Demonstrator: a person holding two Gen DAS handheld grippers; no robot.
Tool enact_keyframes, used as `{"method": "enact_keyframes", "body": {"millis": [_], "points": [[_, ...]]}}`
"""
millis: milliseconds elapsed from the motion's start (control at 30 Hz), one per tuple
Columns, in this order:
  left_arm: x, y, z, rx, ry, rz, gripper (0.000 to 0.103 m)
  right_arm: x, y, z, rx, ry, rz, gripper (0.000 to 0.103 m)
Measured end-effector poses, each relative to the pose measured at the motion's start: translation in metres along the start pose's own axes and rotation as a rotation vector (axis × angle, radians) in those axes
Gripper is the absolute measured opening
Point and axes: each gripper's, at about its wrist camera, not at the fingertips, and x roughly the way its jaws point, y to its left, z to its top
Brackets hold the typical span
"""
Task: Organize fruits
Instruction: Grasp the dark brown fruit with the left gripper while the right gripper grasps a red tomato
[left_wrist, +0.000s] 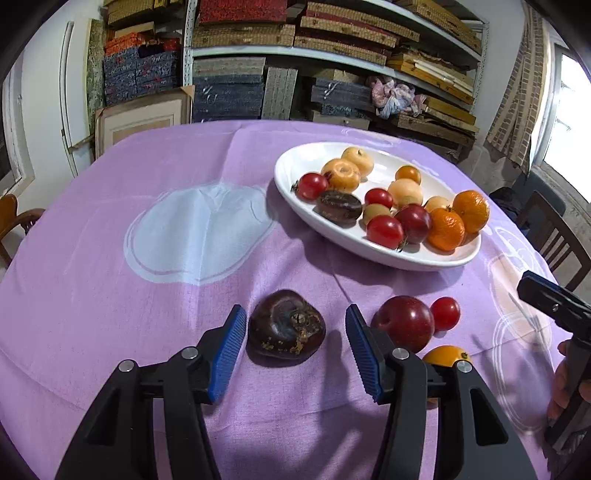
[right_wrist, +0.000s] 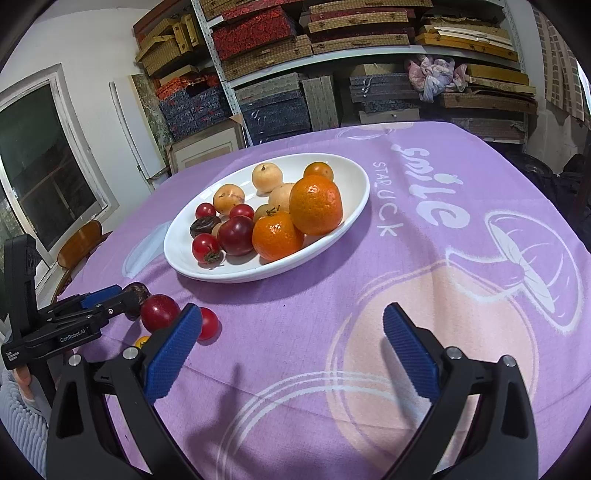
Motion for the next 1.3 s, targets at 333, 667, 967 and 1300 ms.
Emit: {"method": "enact_keyframes", "body": {"millis": [333, 667, 967, 1300], "points": [[-0.002, -0.014, 0.002, 0.071, -0.016, -0.003, 0.057, -0.001, 0.000, -0.001, 0.001, 0.004, 0.000, 0.097], [0.027, -0.005, 0.002, 0.052, 0.129, 0.000, 0.069, 0.001, 0.001, -0.001, -0.002, 0.010, 0.002, 0.097], [0.028, -0.006, 0.002, 0.049, 0.124, 0.040, 0.050, 0.002, 0.003, -0.003, -0.012, 0.011, 0.003, 0.097], [0.026, -0.001, 0.002, 0.008, 0.116, 0.052, 0.050, 0.001, 0.005, -0.002, -0.018, 0.008, 0.009, 0.097]]}}
